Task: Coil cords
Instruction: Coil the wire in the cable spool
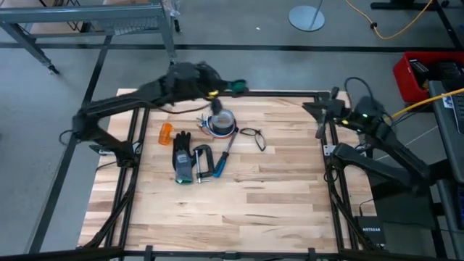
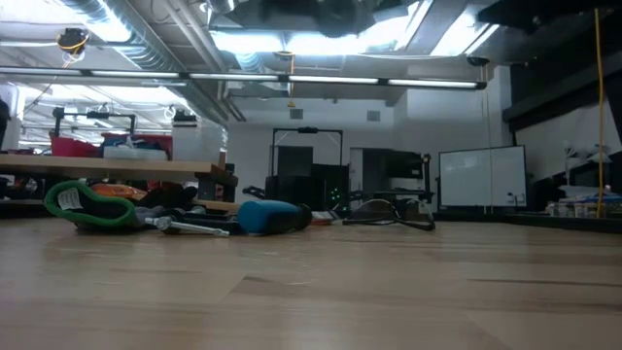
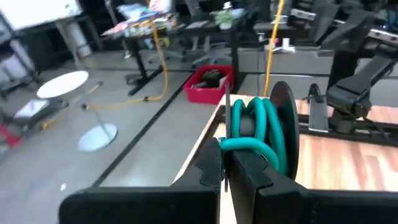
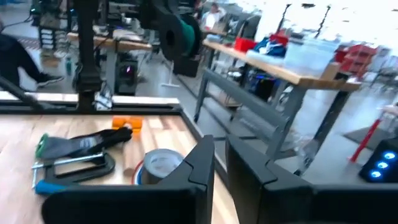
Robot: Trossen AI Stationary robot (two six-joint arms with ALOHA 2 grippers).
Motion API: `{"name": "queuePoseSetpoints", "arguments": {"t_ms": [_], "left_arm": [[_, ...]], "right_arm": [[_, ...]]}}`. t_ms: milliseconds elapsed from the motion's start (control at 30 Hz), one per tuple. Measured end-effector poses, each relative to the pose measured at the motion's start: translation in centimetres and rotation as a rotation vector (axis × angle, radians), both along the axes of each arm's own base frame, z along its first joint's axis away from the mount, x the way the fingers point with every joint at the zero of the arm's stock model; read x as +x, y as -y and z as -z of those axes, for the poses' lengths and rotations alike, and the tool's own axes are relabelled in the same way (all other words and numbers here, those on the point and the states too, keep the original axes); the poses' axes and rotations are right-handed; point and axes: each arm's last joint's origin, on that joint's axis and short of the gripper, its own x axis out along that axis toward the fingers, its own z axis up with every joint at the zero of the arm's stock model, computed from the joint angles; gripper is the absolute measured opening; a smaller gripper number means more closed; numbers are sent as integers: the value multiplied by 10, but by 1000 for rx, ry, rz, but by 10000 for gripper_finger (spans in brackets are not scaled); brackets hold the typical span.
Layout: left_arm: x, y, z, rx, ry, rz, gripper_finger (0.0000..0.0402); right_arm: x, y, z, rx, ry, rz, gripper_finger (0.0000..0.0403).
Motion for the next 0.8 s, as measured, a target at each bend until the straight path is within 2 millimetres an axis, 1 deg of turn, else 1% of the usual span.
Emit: {"name": "queuePoseSetpoints", "arguments": {"t_ms": [100, 200, 333, 467, 533, 600, 733, 800], "left_arm": [[-33, 8, -15, -53, -25, -54, 0], [-67, 18, -23, -128, -77, -87, 0], [-105, 33, -22, -272, -164, -147, 0], [-133, 45, -14, -430, -268, -234, 0], [-140, 51, -6, -476, -308, -249, 0], [-141, 56, 6, -504, -342, -247, 0], [-129, 65, 42, -570, -367, -210, 0], [-119, 69, 64, -593, -334, -168, 0]], "right_arm": [[-12, -8, 0, -13, 17, 32, 44], [-23, -16, 0, -12, 44, 56, 44], [-34, -23, 1, 24, 90, 63, 44], [-41, -29, 1, 53, 126, 62, 44], [-43, -30, 3, 65, 124, 62, 44], [-43, -30, 4, 73, 117, 62, 44], [-42, -31, 6, 89, 95, 47, 44], [-42, -31, 7, 95, 86, 40, 44]]}}
